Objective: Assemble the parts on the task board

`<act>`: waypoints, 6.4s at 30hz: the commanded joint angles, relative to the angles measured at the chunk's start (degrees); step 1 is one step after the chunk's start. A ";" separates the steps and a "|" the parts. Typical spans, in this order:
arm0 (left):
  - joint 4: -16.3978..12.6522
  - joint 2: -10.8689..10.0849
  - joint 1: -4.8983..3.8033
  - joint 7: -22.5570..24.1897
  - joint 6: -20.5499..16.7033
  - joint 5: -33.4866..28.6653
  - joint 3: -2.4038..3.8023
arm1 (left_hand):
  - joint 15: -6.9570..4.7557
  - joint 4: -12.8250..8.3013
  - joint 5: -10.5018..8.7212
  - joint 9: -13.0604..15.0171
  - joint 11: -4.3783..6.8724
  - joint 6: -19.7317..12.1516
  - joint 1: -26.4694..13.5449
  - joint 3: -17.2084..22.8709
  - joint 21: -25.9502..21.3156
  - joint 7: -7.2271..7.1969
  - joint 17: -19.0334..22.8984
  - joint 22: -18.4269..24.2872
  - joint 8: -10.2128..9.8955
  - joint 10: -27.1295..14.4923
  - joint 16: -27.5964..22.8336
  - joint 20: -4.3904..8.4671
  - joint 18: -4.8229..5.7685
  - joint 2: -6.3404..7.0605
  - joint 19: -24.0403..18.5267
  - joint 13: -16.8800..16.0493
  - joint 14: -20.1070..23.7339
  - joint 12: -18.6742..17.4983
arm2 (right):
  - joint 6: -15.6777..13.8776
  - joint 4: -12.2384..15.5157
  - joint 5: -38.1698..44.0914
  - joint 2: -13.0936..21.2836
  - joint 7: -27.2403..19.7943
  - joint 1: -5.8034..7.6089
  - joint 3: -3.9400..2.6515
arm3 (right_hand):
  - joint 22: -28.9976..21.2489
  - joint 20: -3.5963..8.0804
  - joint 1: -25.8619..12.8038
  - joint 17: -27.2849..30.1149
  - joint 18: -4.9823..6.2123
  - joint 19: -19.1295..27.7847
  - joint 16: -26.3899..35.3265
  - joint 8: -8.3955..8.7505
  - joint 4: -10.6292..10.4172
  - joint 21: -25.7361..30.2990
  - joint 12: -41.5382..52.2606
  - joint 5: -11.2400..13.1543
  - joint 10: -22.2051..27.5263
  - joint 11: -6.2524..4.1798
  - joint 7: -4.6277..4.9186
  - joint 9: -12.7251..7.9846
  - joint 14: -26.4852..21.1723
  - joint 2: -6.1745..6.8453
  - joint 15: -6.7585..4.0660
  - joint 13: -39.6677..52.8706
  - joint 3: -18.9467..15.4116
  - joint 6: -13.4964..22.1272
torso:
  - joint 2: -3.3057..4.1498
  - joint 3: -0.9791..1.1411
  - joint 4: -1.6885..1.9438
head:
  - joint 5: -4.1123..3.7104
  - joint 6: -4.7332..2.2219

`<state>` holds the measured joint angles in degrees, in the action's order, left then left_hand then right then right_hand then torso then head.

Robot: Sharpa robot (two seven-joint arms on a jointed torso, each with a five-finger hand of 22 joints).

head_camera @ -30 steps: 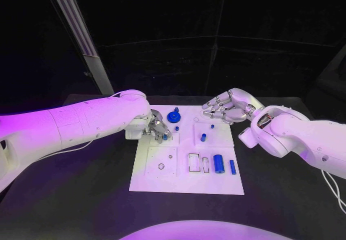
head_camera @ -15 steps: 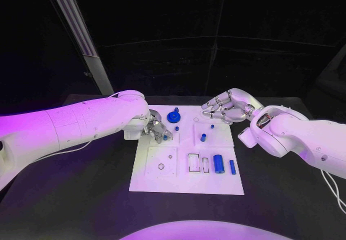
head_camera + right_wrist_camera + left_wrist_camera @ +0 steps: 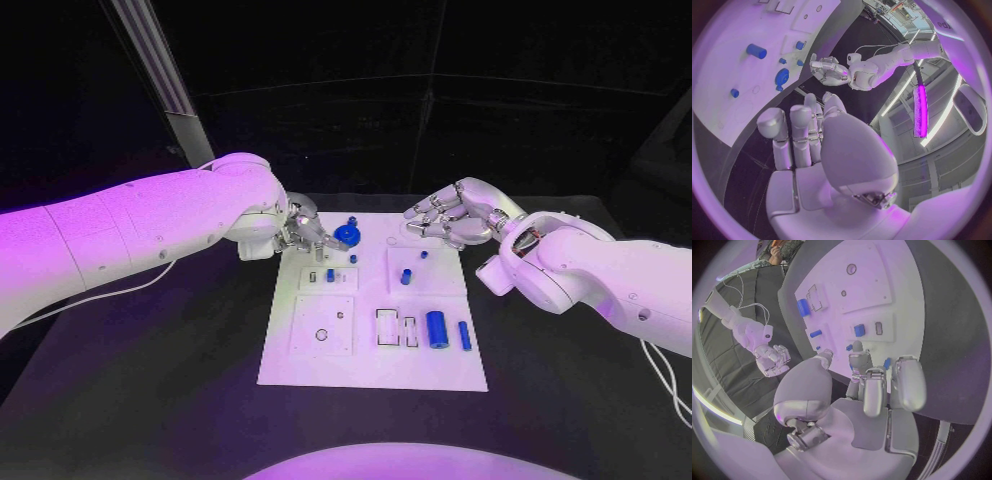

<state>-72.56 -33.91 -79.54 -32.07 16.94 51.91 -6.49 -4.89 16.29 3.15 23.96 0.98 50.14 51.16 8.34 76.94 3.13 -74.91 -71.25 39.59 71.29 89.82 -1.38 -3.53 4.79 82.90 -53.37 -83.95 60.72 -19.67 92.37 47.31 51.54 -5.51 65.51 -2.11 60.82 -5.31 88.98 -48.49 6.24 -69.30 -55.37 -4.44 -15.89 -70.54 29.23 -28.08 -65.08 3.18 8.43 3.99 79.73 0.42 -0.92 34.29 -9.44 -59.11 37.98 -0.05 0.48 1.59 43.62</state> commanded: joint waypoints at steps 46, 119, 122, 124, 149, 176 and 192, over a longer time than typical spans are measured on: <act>28.46 12.13 0.50 6.82 6.69 5.56 -1.25 | 1.05 0.31 0.71 4.58 -0.87 -7.61 10.05 -8.11 -2.14 0.91 -15.09 1.80 7.85 -4.61 0.18 -0.89 -1.08 -3.76 -0.52 4.55 -6.05 1.43 | 0.34 0.00 -0.42 -0.63 -0.47 0.04 -0.01 | -0.41 -0.21 0.28 0.49 0.64 0.80 0.82 -0.07 -0.28 0.58 0.14 0.08 0.72 0.19 0.02 -0.08 -0.91 0.22 0.14 -0.08 0.07 0.60 | 0.03 -0.01 -0.03 | 1.07 -0.25; 31.24 14.25 2.40 8.85 11.24 4.75 -1.25 | 1.00 -2.30 0.85 3.65 -0.72 -6.17 16.87 -5.45 -1.58 0.75 -15.09 0.75 6.67 -3.85 0.18 -0.91 -0.92 -8.68 -0.22 4.84 -6.05 2.82 | 0.61 -0.28 -0.43 -1.30 -0.68 0.03 -0.01 | -0.41 -0.26 0.59 0.38 0.65 0.88 0.72 -0.09 -0.24 0.64 0.21 -0.31 0.84 0.24 0.09 -0.06 -1.00 0.11 0.18 -0.18 0.31 0.76 | 0.00 0.04 -0.02 | 0.65 0.01; 31.28 14.24 2.40 9.07 11.35 4.59 -1.25 | 0.91 -3.24 0.75 3.51 -0.59 -6.07 18.31 -4.21 -1.58 0.61 -15.09 0.71 6.44 -3.86 0.18 -0.85 -0.92 -9.33 -0.22 4.99 -6.05 2.82 | 0.62 -0.28 -0.43 -1.31 -0.68 0.03 -0.01 | -0.41 -0.26 0.59 0.38 0.65 0.88 0.72 -0.09 -0.24 0.64 0.21 -0.31 0.84 0.24 0.09 -0.06 -1.00 0.11 0.18 -0.18 0.31 0.76 | 0.00 0.04 0.00 | 0.67 0.02; 31.30 14.24 2.40 9.30 11.30 4.45 -1.25 | 0.76 -4.40 0.71 3.38 -0.41 -6.11 20.02 -2.66 -1.56 0.41 -15.09 0.65 6.20 -3.88 0.18 -0.75 -0.92 -10.08 -0.21 5.07 -6.05 2.80 | 0.63 -0.28 -0.43 -1.31 -0.69 0.03 -0.01 | -0.41 -0.26 0.59 0.38 0.65 0.88 0.72 -0.09 -0.24 0.64 0.21 -0.31 0.84 0.24 0.09 -0.06 -1.00 0.11 0.18 -0.18 0.31 0.76 | 0.00 0.03 -0.01 | 0.65 0.01; 16.49 4.19 2.22 12.46 -2.46 3.34 -1.26 | 0.48 -15.25 0.77 4.73 -0.12 -6.11 16.75 29.23 -1.36 0.31 -15.09 -0.20 7.47 -1.27 0.18 -0.44 -0.80 -4.03 0.18 5.37 -6.05 3.47 | 1.04 -0.40 -0.46 -0.81 -0.45 0.03 -0.01 | -0.43 -0.28 0.53 0.39 0.66 0.92 0.71 -0.13 -0.36 0.68 0.27 -0.46 0.87 0.27 0.11 -0.05 -1.03 -0.01 0.21 -0.22 0.38 0.78 | -0.45 0.13 0.75 | 0.42 0.24; -0.27 -4.41 3.14 12.31 -7.28 1.14 -3.48 | 0.31 -16.10 0.68 4.97 0.13 -5.63 15.80 31.23 -1.18 0.03 -15.09 -0.49 7.93 -0.28 0.18 -0.25 -0.74 -2.78 0.38 4.69 -6.05 4.13 | 1.45 -0.97 -0.46 -1.31 -0.55 0.02 -0.01 | -0.50 -0.30 0.51 0.46 0.67 0.99 0.77 -0.15 -0.41 0.74 0.29 -0.59 0.91 0.29 0.13 -0.04 -1.08 -0.08 0.23 -0.25 0.45 0.81 | -0.35 0.15 0.48 | 1.23 0.54; 1.36 -3.12 3.42 8.75 -4.51 1.70 -3.88 | 0.29 -16.13 0.67 4.97 0.14 -5.62 15.76 31.35 -1.16 0.02 -15.09 -0.52 7.94 -0.25 0.18 -0.25 -0.73 -2.74 0.39 4.69 -6.05 4.14 | 1.46 -0.91 -0.46 -1.37 -0.61 0.02 -0.01 | -0.50 -0.30 0.51 0.46 0.67 0.99 0.77 -0.15 -0.41 0.74 0.29 -0.59 0.91 0.29 0.13 -0.04 -1.08 -0.08 0.23 -0.25 0.45 0.81 | -0.36 0.16 0.56 | 1.07 0.84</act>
<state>-71.31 -37.12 -76.07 -21.73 10.83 53.41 -10.39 -4.30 6.63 3.62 28.86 1.13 44.25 66.58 32.92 75.54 3.20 -74.91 -71.75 47.29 70.64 89.82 -1.65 -3.53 2.47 82.85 -48.66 -83.95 64.58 -18.57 91.35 47.04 50.21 -5.64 65.43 -2.09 60.39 -5.53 88.97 -48.08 6.22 -68.72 -54.90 -4.44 -16.20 -70.09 29.23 -28.32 -64.48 3.38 8.45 3.99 79.13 0.42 -0.72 34.12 -9.13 -58.71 37.65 0.10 1.00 2.65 44.43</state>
